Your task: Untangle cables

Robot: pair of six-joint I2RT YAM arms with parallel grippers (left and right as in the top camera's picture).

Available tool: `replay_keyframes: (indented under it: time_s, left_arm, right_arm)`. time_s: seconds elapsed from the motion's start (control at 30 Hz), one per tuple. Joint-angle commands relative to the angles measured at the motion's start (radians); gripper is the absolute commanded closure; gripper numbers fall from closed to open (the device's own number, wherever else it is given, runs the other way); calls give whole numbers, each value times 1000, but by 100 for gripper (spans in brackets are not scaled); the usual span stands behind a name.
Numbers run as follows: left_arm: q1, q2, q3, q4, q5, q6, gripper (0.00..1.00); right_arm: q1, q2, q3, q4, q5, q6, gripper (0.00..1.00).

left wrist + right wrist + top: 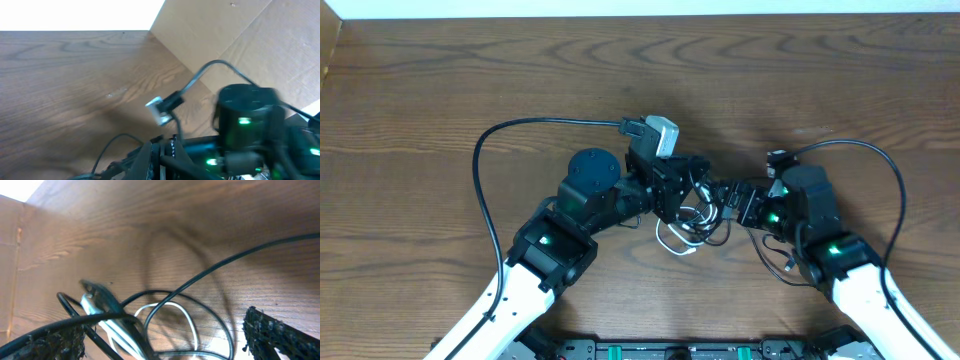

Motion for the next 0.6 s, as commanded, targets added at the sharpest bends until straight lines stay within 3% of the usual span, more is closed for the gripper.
replay_keyframes:
  time_s: [0.0, 0.27, 0.4, 0.57]
  left_arm:
    - [2, -21, 2, 7, 37, 2, 92]
    - [3, -21, 2, -1, 23, 2, 92]
    - [13, -21, 2, -72, -81, 2, 92]
    - [50, -47, 5, -82, -82, -47, 92]
  right_arm:
    - [32, 58, 10, 24, -14, 12, 4]
    - [84, 106, 10, 24, 221, 26, 1]
    - [65, 106, 10, -111, 424, 143, 1]
    - [5, 106, 10, -246, 539, 204, 1]
